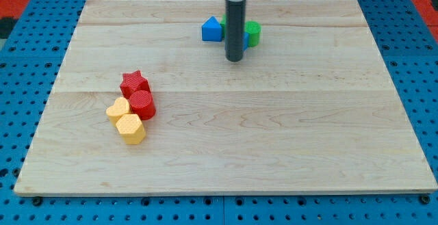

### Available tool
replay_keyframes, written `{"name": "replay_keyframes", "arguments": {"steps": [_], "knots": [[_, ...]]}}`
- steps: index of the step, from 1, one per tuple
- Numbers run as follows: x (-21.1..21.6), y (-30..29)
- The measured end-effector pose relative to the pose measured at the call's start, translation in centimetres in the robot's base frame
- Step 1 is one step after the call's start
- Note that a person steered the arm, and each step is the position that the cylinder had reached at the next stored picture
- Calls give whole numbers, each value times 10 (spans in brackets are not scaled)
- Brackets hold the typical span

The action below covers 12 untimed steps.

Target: Move the blue cube towards the bottom right

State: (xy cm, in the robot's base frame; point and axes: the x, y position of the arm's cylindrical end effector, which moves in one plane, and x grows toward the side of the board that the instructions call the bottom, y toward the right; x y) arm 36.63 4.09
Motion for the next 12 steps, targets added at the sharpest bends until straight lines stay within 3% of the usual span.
{"name": "replay_keyframes", "arguments": {"steps": [6, 9, 10, 12], "knots": [[14, 31], [1, -47], [-22, -44], [-26, 38]]}}
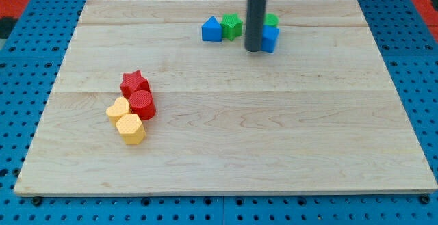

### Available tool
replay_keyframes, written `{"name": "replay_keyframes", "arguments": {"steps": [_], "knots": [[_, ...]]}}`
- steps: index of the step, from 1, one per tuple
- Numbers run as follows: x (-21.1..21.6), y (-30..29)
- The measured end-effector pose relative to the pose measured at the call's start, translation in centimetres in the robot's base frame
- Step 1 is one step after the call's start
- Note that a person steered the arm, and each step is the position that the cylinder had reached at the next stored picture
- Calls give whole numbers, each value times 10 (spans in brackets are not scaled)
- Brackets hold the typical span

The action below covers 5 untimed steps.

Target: Move the blue cube towards the bottom right

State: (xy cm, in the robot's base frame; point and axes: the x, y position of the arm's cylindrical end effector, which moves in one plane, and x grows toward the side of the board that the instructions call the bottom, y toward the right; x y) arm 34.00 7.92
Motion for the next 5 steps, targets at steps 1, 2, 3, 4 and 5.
{"name": "replay_keyframes", "arguments": {"steps": [1, 2, 3, 4, 5], "knots": [[-17, -21], [-29, -63], [-51, -29], [-59, 6], [-28, 38]]}}
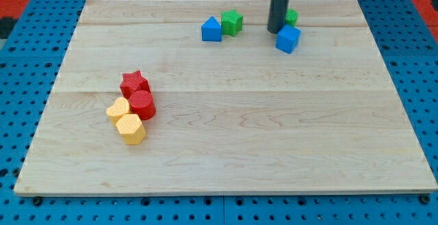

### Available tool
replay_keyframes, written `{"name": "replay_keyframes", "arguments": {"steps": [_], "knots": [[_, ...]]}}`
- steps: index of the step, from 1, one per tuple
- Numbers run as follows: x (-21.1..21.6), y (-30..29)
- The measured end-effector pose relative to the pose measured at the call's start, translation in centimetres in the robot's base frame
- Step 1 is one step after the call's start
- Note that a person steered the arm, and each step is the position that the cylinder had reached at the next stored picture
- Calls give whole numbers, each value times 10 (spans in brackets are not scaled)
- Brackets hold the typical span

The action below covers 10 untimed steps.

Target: Move the blue cube towards the bottom right

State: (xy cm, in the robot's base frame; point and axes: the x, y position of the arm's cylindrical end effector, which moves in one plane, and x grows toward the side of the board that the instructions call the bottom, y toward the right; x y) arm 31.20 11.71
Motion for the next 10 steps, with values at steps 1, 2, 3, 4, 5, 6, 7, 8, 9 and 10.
{"name": "replay_keyframes", "arguments": {"steps": [1, 2, 3, 4, 5, 6, 7, 8, 9, 10], "knots": [[65, -26], [76, -34], [21, -104], [-19, -45], [-9, 19], [39, 30], [112, 12], [144, 22], [118, -14], [130, 77]]}}
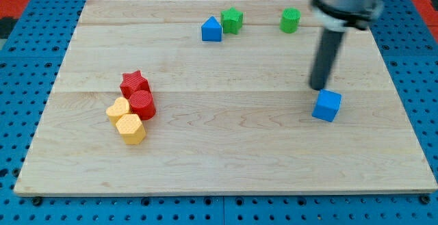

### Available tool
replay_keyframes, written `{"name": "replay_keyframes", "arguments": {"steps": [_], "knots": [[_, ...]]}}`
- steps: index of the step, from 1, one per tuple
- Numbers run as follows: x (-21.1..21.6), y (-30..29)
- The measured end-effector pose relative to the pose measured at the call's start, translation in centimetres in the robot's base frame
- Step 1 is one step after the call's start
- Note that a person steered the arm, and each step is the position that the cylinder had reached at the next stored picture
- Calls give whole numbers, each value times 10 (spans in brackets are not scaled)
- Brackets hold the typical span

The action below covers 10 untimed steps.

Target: Move the blue cube towards the bottom right

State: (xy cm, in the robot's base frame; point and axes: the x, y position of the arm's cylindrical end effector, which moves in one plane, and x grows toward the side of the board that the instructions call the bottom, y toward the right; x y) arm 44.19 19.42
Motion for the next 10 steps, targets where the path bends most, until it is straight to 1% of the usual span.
{"name": "replay_keyframes", "arguments": {"steps": [1, 2, 3, 4, 5, 6, 7, 8, 10], "knots": [[50, 6], [23, 0], [-35, 21], [-8, -16], [20, -29], [-18, -62], [4, -88], [45, -63], [59, -53]]}}
